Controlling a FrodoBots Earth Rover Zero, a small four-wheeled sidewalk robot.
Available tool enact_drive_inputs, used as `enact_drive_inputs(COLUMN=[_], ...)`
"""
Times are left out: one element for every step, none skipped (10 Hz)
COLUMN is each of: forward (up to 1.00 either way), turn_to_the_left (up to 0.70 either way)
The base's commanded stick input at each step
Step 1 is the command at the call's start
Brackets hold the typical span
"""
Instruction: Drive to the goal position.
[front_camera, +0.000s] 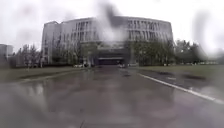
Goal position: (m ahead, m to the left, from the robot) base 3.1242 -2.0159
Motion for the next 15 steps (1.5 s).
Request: enact_drive_inputs(forward=[0.70, 0.70, 0.70, 0.70, 0.70, 0.70, 0.70, 0.70, 0.70, 0.70, 0.70, 0.70, 0.70, 0.70, 0.70], turn_to_the_left=[0.00, 0.00, 0.00, 0.00, 0.00, 0.00, 0.00, 0.00, 0.00, 0.00, 0.00, 0.00, 0.00, 0.00, 0.00])
